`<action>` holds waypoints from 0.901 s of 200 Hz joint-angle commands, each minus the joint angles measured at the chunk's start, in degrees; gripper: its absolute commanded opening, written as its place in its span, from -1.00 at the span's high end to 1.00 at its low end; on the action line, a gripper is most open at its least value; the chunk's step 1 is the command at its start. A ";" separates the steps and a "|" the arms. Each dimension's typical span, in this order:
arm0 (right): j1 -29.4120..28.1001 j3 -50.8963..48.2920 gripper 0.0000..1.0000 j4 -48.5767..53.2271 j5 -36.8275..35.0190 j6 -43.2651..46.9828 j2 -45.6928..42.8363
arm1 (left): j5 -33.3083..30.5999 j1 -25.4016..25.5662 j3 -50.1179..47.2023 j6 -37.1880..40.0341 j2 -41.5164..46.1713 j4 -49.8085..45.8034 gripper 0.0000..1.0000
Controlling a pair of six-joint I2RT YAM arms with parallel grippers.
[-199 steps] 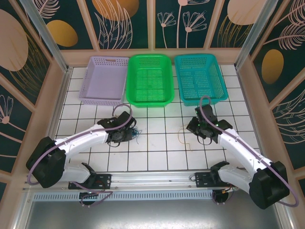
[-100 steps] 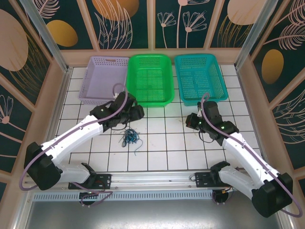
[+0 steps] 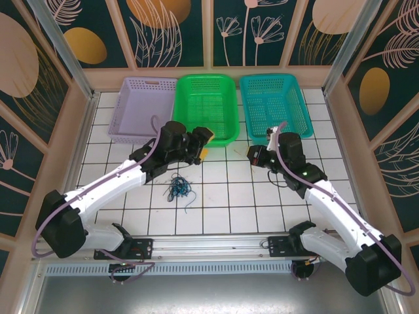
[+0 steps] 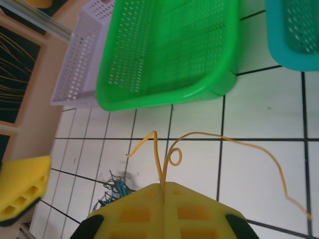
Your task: Untangle the cables
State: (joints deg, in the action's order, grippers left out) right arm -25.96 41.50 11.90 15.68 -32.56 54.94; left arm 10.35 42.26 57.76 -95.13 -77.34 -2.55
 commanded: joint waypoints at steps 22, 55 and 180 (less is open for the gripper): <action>-2.92 0.77 1.00 -5.48 0.87 -1.55 1.66 | 5.23 0.21 -1.74 -15.96 -3.35 12.14 -0.35; -5.07 1.56 1.00 -6.17 -0.38 -1.03 3.00 | 6.61 0.19 -0.09 -15.68 -5.89 10.57 -0.29; -13.07 4.86 1.00 -3.63 -5.84 2.33 6.12 | 4.47 0.20 0.14 -14.56 -7.21 5.39 -0.28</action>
State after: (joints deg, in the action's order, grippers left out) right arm -38.44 43.99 7.73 12.60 -31.79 61.08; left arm 15.86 42.33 56.80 -110.02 -84.95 5.34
